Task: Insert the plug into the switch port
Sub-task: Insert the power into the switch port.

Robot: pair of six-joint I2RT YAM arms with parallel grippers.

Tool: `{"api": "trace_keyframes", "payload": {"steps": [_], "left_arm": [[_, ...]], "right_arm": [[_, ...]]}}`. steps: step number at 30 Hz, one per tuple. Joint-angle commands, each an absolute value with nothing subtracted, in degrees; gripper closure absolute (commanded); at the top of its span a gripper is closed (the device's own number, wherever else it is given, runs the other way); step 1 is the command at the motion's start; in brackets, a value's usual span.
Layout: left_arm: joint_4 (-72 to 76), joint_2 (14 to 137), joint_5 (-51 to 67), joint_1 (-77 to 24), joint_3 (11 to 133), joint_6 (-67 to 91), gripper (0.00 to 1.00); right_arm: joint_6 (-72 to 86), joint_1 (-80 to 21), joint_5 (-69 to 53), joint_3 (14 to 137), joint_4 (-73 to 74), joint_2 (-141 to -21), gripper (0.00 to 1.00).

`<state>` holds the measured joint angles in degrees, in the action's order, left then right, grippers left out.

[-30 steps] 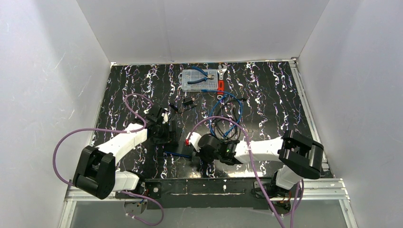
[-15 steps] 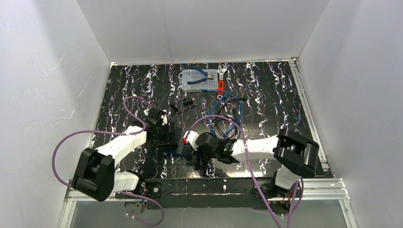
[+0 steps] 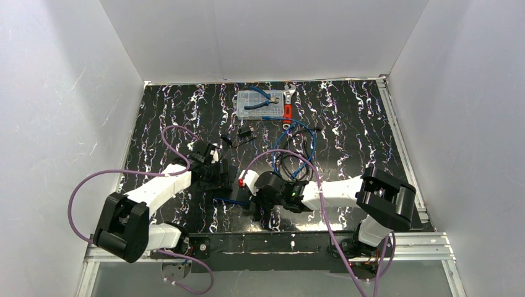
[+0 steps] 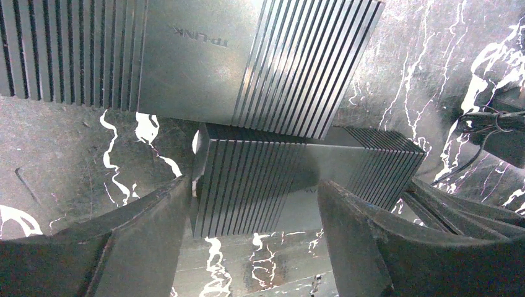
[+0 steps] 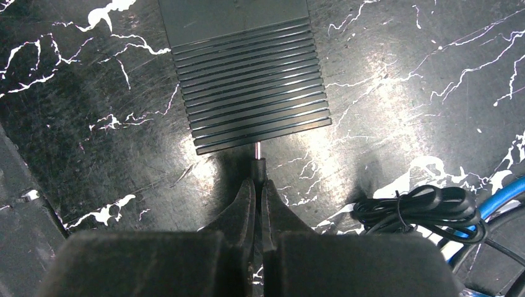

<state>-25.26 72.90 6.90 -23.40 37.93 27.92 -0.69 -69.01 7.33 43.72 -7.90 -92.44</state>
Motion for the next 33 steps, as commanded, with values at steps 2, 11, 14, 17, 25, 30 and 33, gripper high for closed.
{"api": "trace_keyframes", "payload": {"steps": [2,11,14,17,25,30,33], "left_arm": [[-25.31,71.96,7.16,-23.66,37.78,27.71,0.28],[-25.4,72.4,7.21,-23.73,37.86,27.63,0.29],[-25.39,72.69,7.22,-23.73,37.87,27.6,0.29],[-25.36,72.88,7.38,-23.78,37.98,27.6,0.29],[-25.4,73.04,7.33,-23.84,38.14,27.51,0.3],[-25.45,73.13,7.26,-23.82,38.2,27.42,0.3],[-25.41,73.16,7.23,-23.85,38.29,27.42,0.31]], "right_arm": [[-1.05,-68.89,5.87,44.82,-11.05,-92.76,0.99],[-0.99,-68.88,5.9,44.54,-11.81,-92.23,0.99],[-1.04,-68.85,5.97,44.34,-12.07,-91.83,0.99],[-1.05,-68.86,5.94,44.21,-12.27,-91.65,0.99],[-1.15,-68.89,5.55,44.56,-11.61,-91.74,0.99],[-1.31,-68.89,5.28,44.17,-12.03,-91.2,0.99],[-1.32,-68.95,5.14,44.28,-12.03,-91.15,0.99]]}}
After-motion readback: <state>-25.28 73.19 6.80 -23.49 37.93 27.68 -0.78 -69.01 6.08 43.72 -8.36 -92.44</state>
